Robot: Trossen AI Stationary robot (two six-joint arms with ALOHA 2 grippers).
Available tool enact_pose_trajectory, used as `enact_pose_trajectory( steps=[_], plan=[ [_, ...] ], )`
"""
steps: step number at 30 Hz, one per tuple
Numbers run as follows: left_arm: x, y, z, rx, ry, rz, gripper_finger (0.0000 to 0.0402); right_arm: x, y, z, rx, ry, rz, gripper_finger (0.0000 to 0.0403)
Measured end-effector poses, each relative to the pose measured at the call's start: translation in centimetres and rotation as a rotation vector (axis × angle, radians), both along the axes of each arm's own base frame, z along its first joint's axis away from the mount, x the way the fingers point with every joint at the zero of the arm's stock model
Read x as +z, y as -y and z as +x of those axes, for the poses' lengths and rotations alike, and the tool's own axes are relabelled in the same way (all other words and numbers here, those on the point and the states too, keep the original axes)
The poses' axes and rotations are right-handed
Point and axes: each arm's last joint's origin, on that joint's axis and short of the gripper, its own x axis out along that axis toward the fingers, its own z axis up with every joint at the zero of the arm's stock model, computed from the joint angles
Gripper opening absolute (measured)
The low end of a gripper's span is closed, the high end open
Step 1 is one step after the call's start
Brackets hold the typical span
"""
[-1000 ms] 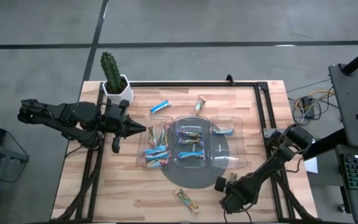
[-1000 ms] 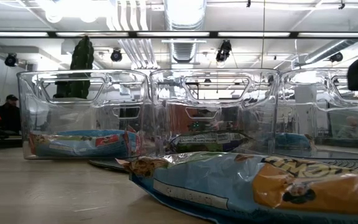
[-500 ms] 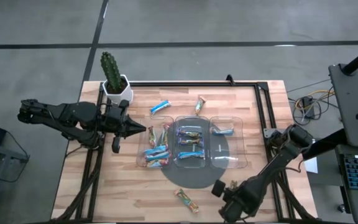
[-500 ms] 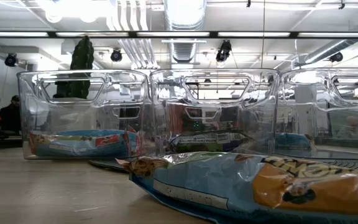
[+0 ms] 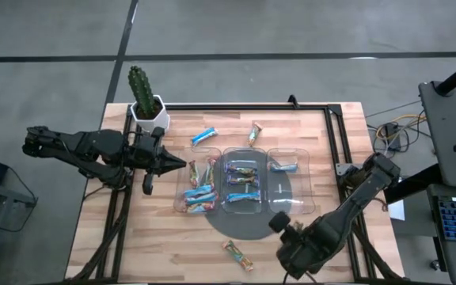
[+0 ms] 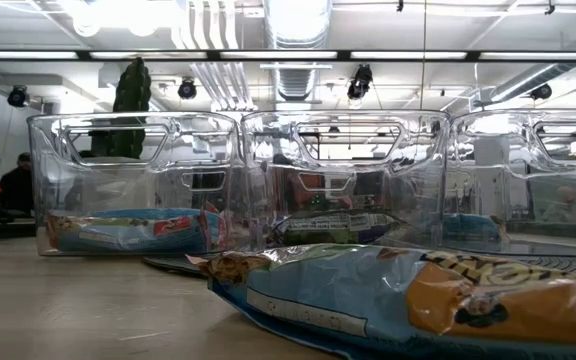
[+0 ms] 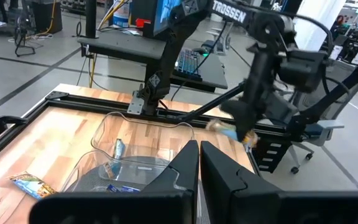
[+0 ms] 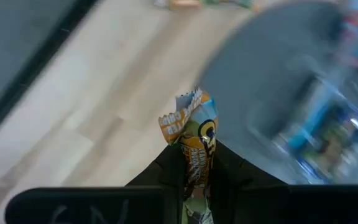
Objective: Pick and place Granola Bars by type
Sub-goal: Put the yellow granola bar into the right transparent bin
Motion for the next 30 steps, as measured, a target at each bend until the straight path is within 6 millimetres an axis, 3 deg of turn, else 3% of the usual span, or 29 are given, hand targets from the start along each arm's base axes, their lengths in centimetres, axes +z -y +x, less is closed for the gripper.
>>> enact_pose_trajectory(
  steps=[9, 13, 22, 30],
  plan=[
    [0.0, 0.0, 0.0, -0.001, 0.002, 0.005, 0.0000, 3.3, 5.5, -1.8, -0.279, 0.136, -0.038, 0.0034],
    [0.0, 0.0, 0.0, -0.001, 0.002, 0.006, 0.0000, 3.8, 8.4, -2.5, -0.344, 0.161, -0.042, 0.0034],
    [0.0, 0.0, -0.1, -0.001, 0.003, 0.007, 0.0000, 3.1, 13.6, -2.8, -0.522, 0.290, 0.060, 0.0034],
    [0.1, -0.1, -0.2, 0.000, 0.008, -0.001, 0.0000, 0.2, 16.7, -5.0, -0.590, 0.288, 0.052, 0.0033]
  ],
)
